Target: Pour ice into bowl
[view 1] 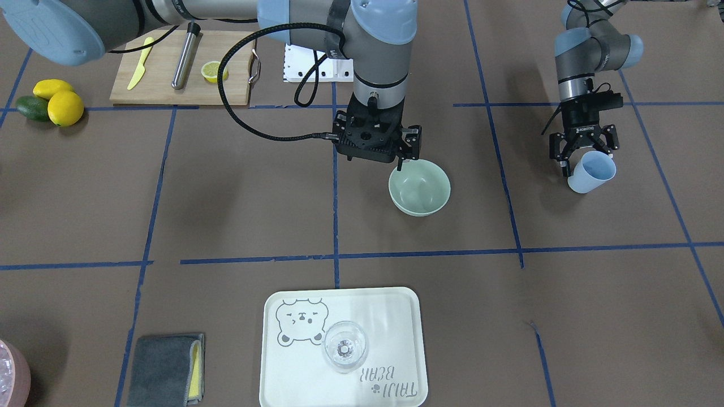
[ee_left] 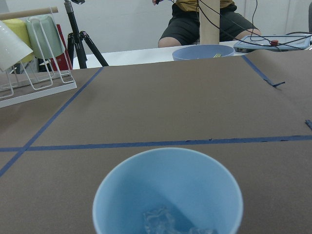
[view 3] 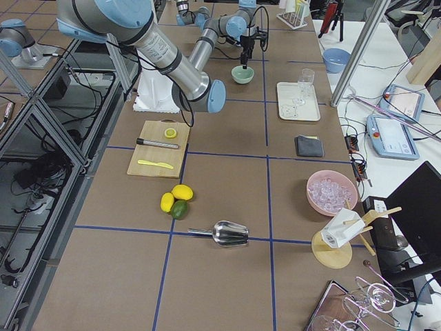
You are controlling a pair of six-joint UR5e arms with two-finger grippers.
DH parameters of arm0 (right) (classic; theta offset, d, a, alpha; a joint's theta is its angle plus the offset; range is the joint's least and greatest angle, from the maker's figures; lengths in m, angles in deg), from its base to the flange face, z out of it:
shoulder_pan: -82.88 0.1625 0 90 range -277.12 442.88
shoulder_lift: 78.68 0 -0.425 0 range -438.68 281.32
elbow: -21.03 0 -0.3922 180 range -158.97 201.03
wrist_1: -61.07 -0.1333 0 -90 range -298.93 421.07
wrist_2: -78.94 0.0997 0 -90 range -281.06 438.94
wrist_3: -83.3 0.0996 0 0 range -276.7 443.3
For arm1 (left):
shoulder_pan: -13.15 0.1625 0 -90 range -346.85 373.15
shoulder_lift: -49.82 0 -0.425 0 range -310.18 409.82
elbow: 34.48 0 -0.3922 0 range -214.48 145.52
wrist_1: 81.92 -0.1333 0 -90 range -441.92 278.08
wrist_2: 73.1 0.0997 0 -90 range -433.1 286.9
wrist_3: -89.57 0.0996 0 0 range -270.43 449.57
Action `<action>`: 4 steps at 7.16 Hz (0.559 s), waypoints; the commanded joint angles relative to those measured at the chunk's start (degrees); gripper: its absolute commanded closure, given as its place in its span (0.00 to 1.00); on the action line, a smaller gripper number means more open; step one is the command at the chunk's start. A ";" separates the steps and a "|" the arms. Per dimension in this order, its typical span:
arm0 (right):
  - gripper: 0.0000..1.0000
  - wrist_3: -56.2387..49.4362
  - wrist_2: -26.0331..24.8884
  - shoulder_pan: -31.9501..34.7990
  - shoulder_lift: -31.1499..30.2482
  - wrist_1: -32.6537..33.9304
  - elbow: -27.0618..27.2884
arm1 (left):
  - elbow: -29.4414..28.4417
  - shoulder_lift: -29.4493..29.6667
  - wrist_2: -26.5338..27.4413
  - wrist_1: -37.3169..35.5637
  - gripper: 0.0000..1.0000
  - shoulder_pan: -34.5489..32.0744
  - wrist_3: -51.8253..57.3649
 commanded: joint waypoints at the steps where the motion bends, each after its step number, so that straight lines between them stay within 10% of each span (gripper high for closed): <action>1: 0.00 -0.85 0.09 0.45 -0.24 0.00 0.00 | -0.08 0.06 0.05 0.00 0.18 0.00 0.08; 4: 0.00 -0.95 0.09 0.55 -1.21 0.00 0.53 | 0.63 -0.20 -0.13 2.79 0.68 -0.79 1.47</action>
